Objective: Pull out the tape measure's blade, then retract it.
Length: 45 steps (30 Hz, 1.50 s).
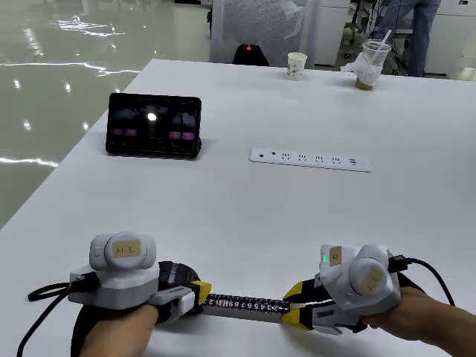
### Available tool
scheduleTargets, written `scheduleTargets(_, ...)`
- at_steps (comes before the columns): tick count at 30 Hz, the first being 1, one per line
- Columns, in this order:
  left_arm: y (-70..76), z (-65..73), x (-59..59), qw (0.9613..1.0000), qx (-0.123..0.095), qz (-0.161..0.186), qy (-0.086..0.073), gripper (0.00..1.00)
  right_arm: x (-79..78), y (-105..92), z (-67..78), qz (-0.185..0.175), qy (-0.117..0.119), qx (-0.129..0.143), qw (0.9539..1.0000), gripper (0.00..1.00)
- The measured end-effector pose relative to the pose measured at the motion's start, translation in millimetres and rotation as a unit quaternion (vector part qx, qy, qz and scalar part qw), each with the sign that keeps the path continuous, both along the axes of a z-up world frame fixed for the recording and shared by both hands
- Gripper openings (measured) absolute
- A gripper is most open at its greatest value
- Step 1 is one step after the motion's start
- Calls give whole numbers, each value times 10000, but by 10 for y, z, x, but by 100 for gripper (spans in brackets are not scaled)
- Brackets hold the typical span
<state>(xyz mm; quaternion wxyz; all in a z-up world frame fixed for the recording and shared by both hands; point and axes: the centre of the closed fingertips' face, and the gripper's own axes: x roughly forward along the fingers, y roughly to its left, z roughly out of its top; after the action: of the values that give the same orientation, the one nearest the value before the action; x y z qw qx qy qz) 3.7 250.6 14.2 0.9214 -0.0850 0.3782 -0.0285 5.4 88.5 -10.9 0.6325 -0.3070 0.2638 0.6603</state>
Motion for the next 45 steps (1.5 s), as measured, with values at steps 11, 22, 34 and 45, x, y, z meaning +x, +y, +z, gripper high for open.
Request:
scheduleTargets(11,1,0,-2,10000,-26,3,7,59,-4,70,4,17,0,28,10000,11)
scheduleTargets(22,3,1,-3,10000,-57,-13,18,59,-17,181,2,31,24,89,10000,11)
scheduleTargets(34,1,-1,-5,10000,-76,-19,21,59,-44,308,1,77,19,133,9999,12)
scheduleTargets(45,7,-11,3,10000,-93,-18,18,59,-54,423,-7,113,7,196,9997,12)
